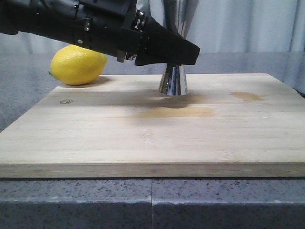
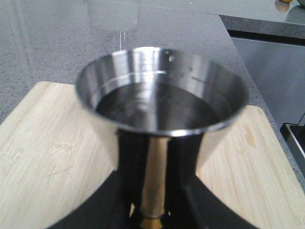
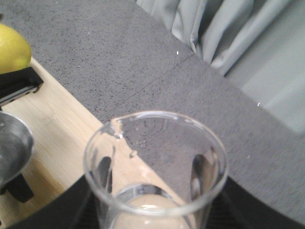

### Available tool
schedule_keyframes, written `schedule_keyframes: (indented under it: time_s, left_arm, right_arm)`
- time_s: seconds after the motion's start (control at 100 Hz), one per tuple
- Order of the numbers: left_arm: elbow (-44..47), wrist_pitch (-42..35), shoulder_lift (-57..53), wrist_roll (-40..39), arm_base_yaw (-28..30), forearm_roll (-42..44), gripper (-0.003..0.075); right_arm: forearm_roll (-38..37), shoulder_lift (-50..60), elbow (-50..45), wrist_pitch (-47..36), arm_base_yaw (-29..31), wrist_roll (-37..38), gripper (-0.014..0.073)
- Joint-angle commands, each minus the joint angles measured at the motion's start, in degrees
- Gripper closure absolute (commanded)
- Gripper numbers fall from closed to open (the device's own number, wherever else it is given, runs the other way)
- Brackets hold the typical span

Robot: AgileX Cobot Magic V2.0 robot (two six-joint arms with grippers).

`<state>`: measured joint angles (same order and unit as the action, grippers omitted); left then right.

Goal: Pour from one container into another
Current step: 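Tilt the beaker upright with the right gripper and move it away, then lower the glass beaker onto the board's far corner with the right gripper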

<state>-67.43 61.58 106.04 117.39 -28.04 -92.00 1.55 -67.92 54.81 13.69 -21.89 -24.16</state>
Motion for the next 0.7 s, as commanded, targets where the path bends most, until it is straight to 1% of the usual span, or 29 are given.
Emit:
schedule_keyframes:
  time_s: [0.0, 0.21, 0.3, 0.31, 0.33, 0.39, 0.59, 0.69]
  left_arm:
    - [-1.64, 3.39, -2.55, -0.31, -0.47, -3.84, 0.0598]
    - [-1.64, 3.61, -2.55, -0.31, -0.47, -3.84, 0.0598]
    - [-1.64, 3.61, -2.55, -0.31, -0.47, -3.84, 0.0598]
    - [-1.64, 3.61, -2.55, -0.31, -0.47, -3.84, 0.0598]
    - [-1.64, 3.61, -2.55, -0.31, -0.47, -3.84, 0.0598]
    - [-1.64, 3.61, -2.55, -0.31, -0.47, -3.84, 0.0598]
    - [-1.64, 4.67, -2.55, -0.31, -0.47, -3.84, 0.0598]
    - [-1.64, 5.04, -2.55, -0.31, -0.47, -3.84, 0.0598]
  right_arm:
    - [6.62, 2.17, -2.08, -10.19, 1.55, 0.23, 0.0345]
    - [14.16, 2.45, -12.96, -23.19, 1.68, 0.23, 0.0345]
    - [17.30, 2.45, -17.70, -30.57, 1.68, 0.41, 0.0345]
    - [17.72, 2.45, -18.73, -32.44, 1.68, 0.83, 0.0345]
    - [18.00, 2.45, -19.07, -33.04, 1.68, 1.09, 0.0345]
    - [18.00, 2.45, -22.09, -37.62, 1.68, 4.74, 0.0345]
    - [17.90, 1.70, -29.54, -47.32, 1.57, 9.79, 0.0345]
    - [13.22, 0.10, -31.34, -50.86, 1.44, 14.09, 0.0345]
